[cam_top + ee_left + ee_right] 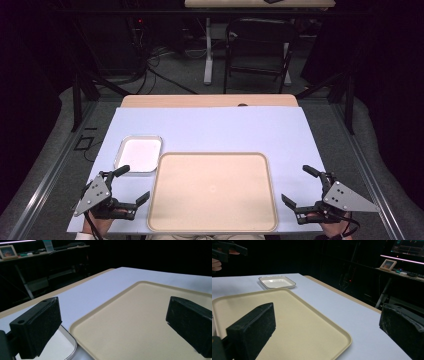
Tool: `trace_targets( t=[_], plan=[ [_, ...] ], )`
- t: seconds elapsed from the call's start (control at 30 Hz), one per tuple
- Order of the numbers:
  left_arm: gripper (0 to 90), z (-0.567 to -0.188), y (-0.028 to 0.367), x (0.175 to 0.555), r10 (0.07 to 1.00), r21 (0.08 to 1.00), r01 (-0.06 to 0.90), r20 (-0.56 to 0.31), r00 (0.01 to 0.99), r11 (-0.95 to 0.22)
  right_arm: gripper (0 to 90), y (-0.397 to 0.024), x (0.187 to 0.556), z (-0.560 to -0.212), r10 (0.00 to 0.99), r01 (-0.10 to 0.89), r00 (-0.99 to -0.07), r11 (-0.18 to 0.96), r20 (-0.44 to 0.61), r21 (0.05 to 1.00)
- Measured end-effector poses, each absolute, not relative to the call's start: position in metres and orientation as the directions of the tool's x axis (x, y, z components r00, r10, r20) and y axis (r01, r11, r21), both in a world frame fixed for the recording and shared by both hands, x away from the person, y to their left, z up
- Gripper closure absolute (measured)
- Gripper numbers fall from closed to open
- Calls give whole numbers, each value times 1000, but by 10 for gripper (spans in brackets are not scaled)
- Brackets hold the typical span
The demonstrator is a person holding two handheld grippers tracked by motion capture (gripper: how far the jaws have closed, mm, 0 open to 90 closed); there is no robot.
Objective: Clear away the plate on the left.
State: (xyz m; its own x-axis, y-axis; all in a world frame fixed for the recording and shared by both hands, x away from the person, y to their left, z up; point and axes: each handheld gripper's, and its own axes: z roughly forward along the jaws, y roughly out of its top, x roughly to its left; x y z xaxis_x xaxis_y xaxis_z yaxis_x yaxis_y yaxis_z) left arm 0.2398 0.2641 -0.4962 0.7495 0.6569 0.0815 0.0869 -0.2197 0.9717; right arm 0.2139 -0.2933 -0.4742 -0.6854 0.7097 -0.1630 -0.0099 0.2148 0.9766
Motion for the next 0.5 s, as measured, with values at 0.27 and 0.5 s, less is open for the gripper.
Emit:
trace_targets(
  t=[0.27, 0.5],
  plan=[
    [0, -496, 264, 240, 647, 968, 106, 69, 760, -228, 4, -294, 214, -474, 707, -7, -687, 220, -165, 975],
    [0, -496, 267, 242, 650, 970, 119, 48, 759, -211, 7, -293, 214, -474, 705, -9, -689, 224, -169, 975]
  ],
)
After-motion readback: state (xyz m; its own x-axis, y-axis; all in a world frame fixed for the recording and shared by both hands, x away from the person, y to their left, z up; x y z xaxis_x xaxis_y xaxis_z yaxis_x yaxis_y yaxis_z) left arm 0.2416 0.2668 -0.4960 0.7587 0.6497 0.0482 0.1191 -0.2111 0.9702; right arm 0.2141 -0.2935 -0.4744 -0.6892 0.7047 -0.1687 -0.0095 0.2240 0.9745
